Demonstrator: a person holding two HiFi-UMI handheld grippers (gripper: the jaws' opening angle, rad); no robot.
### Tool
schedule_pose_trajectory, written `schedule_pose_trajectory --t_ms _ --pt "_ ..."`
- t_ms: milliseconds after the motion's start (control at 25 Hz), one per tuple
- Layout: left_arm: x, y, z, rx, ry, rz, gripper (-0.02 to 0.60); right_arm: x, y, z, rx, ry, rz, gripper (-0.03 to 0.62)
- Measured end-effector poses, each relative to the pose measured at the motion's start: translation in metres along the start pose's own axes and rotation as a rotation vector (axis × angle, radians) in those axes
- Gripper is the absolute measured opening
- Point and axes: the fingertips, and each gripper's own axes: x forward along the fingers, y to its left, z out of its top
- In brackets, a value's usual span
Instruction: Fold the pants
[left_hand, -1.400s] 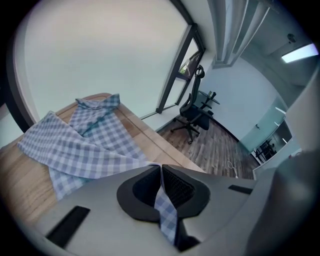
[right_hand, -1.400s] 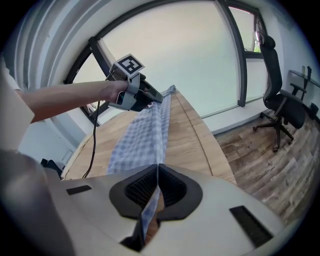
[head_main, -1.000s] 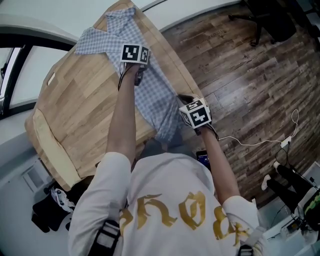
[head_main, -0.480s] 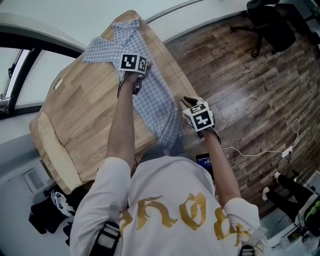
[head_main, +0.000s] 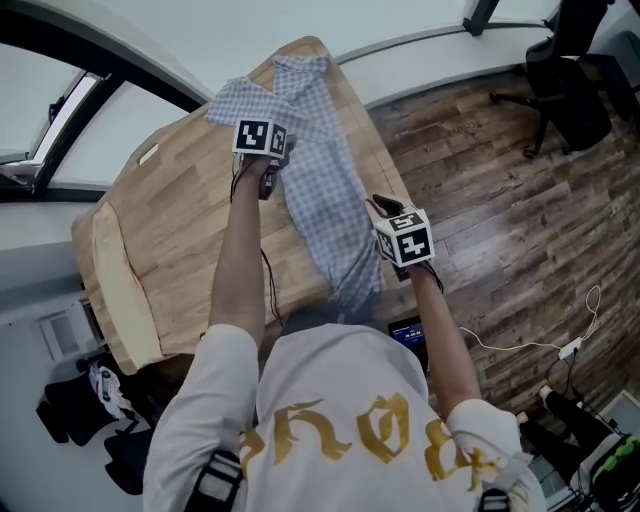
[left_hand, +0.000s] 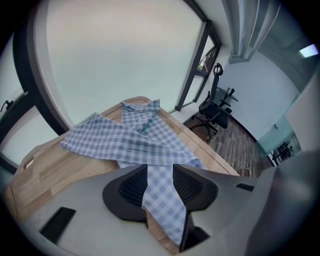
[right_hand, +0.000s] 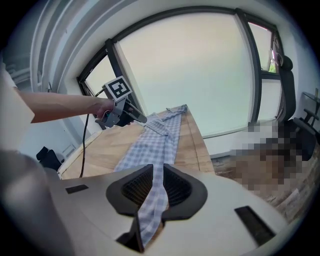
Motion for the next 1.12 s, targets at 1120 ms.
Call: schedule_pose_trajectory --t_ms 1120 --pt "0.024 0.27 0.006 -0.274 -0.083 0.119 0.164 0.225 0.061 0.169 -0.158 0.026 0.081 0.102"
